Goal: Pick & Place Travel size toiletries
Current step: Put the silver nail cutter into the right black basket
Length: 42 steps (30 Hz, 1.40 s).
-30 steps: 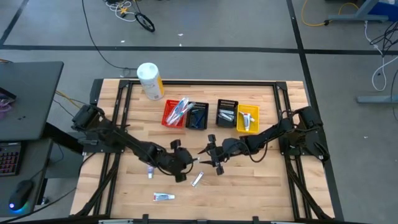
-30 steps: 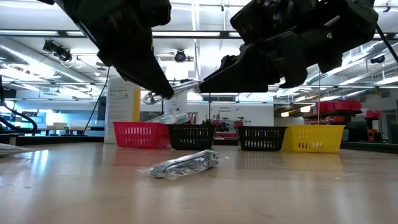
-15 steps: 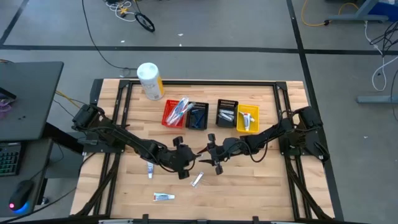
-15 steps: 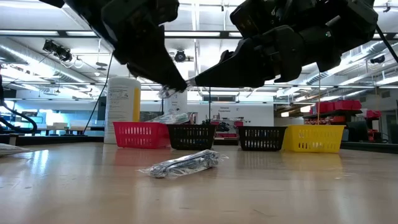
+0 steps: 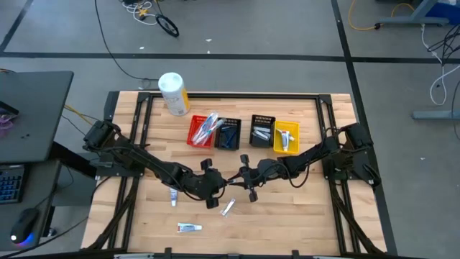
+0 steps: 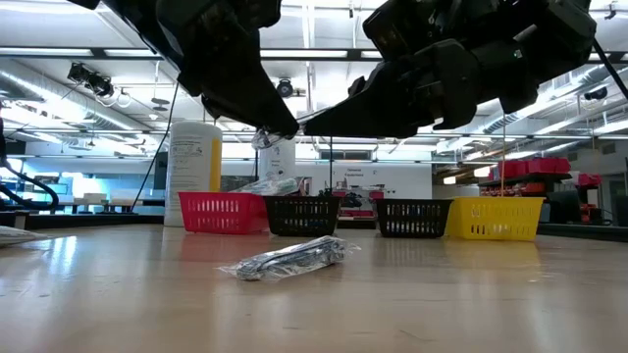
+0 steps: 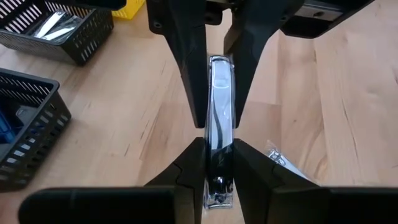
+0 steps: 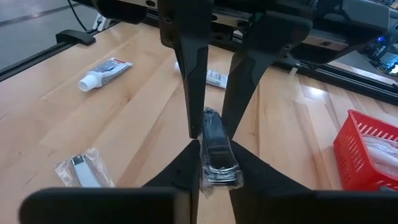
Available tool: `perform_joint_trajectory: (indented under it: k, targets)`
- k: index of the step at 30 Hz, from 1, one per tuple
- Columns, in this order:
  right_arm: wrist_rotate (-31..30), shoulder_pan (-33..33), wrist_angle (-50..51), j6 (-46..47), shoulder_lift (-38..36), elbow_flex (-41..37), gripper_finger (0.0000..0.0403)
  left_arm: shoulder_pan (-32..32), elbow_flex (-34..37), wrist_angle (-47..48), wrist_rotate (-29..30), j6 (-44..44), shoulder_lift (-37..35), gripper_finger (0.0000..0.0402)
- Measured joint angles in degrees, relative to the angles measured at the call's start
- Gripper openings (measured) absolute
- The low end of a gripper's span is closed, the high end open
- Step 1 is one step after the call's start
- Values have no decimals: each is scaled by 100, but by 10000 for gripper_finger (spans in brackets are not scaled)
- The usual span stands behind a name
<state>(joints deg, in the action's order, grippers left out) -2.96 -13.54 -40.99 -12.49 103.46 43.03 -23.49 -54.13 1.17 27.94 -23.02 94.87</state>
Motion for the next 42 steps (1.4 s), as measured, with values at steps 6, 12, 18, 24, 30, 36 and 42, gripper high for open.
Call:
perform_joint_trajectory:
  k: [6, 12, 18, 24, 30, 36, 42]
  targets:
    - [4, 0, 8, 0, 0, 0, 53, -2, 0, 0, 11, 10, 0, 76]
    - [2, 0, 342, 248, -5, 4, 52, 0, -1, -36, 168, -16, -3, 110]
    - [-516, -32, 1047, 445, -5, 0, 52, 4, -9, -37, 331, -65, -9, 154]
    - [-2809, -214, 2028, 254, -701, 4, 51, 2, -9, -33, 374, -121, -9, 173]
    - [-6001, -195, 3867, 1935, -1485, 4, 54, 2, -9, -54, 404, -126, -9, 173]
    - [-4911, 398, 5042, 3304, -1520, 0, 66, 2, -9, -82, 426, -312, -9, 173]
    - [-4186, 1012, 4979, 3607, -1189, -2, 69, 2, -9, -127, 422, -329, -9, 173]
